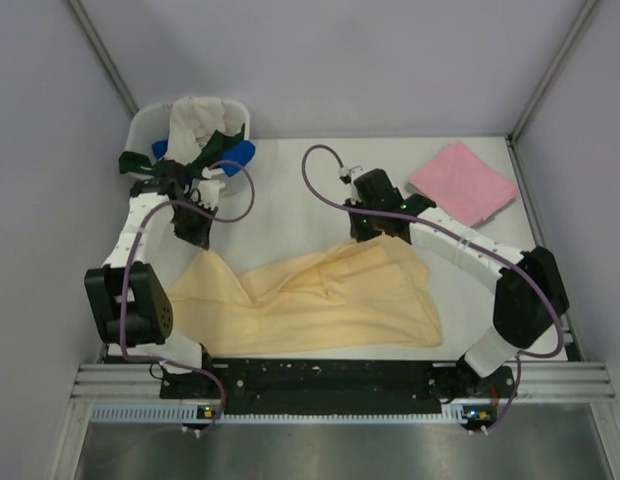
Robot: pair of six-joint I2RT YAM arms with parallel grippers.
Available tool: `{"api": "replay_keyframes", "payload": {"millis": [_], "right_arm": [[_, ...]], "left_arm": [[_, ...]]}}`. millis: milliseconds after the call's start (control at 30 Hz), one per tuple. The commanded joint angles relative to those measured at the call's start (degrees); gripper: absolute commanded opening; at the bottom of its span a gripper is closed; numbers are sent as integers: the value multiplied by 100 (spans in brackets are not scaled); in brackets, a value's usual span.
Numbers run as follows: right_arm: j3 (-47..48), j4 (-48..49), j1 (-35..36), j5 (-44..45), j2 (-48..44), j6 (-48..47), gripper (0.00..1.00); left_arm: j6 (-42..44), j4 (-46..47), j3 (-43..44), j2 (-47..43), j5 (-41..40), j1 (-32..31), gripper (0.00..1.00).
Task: Fold and stack the t-shirts
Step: Grap the side of the flattened tshirt furthest away from the robot with both arms, then fold the other side of the tshirt into a rectangle
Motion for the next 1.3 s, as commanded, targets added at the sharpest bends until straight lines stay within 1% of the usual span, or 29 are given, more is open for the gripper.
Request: {"api": "replay_keyframes", "payload": {"millis": [0, 67, 133, 200, 267, 333, 400, 467, 533, 600, 700, 733, 767, 933, 1033, 1167, 1267], "right_arm": [[-997, -85, 461, -582, -765, 436, 0], [-1612, 2, 681, -907, -958, 613, 0], [-1957, 47, 910, -1189, -1091, 648, 13], [-2194, -6, 1086, -1375, -1170, 596, 23], [-2292, -233, 1165, -1445, -1336, 473, 31], [-2257, -549, 1174, -1201, -1608, 376, 37], [-2152, -770, 1122, -719, -1986, 376, 47], [-2055, -780, 877, -375, -2303, 498, 53], [-1976, -762, 351, -120, -2453, 682, 56], [-1949, -736, -237, -13, -2332, 841, 61], [-1774, -491, -863, -241, -1972, 842, 62], [-1660, -385, -925, -381, -1857, 772, 63], [-1485, -332, -970, -295, -1699, 710, 63], [-702, -314, -786, -285, -1136, 491, 63], [-316, -410, -724, 109, -663, 647, 66], [-43, -445, -715, 14, -3, 727, 70], [133, -472, -698, -109, 516, 587, 70]], "left_arm": [[67, -533, -458, -805, -374, 280, 0], [111, -568, -783, -1121, -673, 307, 0], [173, -647, -1029, -1298, -683, 307, 0], [225, -665, -1162, -1386, -587, 298, 0], [217, -604, -1241, -1430, -543, 307, 0], [226, -568, -1286, -1448, -534, 307, 0], [234, -551, -1312, -1466, -525, 298, 0], [243, -542, -1330, -1492, -525, 307, 0], [261, -533, -1330, -1536, -542, 307, 0], [278, -533, -1338, -1562, -560, 307, 0], [305, -533, -1321, -1589, -613, 307, 0], [296, -542, -1312, -1597, -621, 316, 0], [296, -542, -1303, -1615, -630, 307, 0], [270, -568, -1259, -1694, -666, 307, 0], [252, -559, -1251, -1686, -657, 307, 0], [234, -559, -1215, -1624, -639, 298, 0], [252, -550, -1180, -1606, -657, 298, 0]]}}
